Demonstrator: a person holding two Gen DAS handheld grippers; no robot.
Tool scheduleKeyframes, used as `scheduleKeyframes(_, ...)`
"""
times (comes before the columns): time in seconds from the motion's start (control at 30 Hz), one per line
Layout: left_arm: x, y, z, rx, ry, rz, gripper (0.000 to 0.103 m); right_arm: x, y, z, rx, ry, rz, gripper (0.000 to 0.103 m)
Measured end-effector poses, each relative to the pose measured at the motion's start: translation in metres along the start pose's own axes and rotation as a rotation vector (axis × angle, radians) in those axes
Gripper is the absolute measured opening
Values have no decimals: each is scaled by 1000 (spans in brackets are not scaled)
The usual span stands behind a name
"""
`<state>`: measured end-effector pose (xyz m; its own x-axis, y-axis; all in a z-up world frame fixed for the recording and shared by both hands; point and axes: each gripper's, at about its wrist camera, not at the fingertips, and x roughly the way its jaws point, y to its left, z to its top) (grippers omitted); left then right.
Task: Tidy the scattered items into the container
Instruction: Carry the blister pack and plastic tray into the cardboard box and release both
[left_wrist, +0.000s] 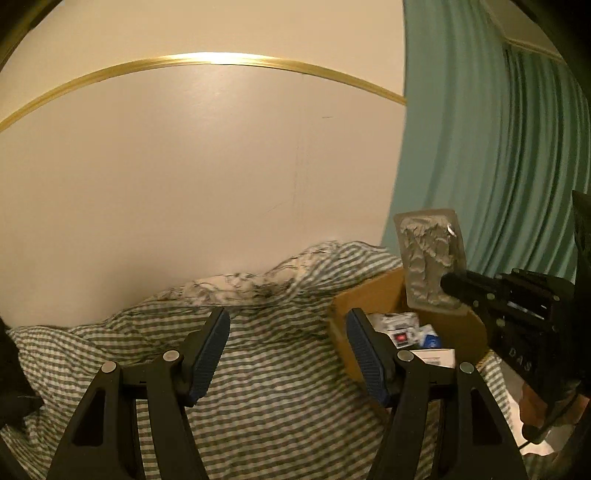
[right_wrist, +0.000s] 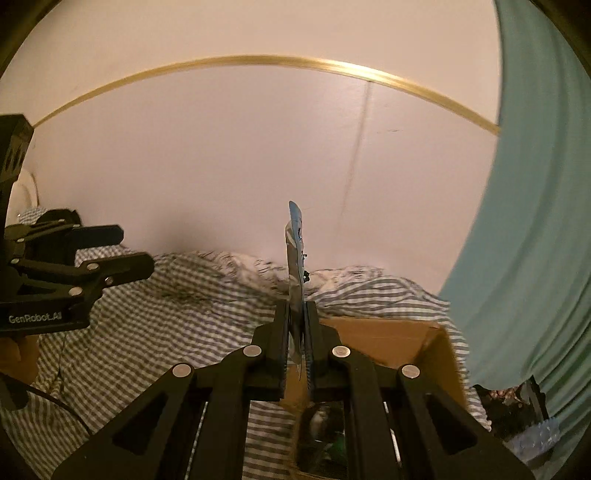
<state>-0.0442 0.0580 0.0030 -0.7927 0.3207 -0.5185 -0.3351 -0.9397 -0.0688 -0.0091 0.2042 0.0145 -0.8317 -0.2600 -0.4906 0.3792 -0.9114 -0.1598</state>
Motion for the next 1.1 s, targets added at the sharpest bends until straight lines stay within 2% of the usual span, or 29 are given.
scheduleKeyframes(0.2,12,-34,5,27,-2,-44,68,-14,-35,-12,56,-14,-47,7)
scheduleKeyframes(0.43,39,-68,0,58,17,-93,68,-8,-69,-31,100,25,-85,7)
scheduleKeyframes(0.63,85,-96,-10,70,91,-138,68,14,-99,-53,132,96,-116,7)
scheduleKeyframes(0.87,135,-126,-25,100,166,-173,68,50,-138,-92,161,223,-138,7)
scheduleKeyframes(1.1,185,-146,-44,117,254,-179,68,87,-166,-124,198,346,-137,7)
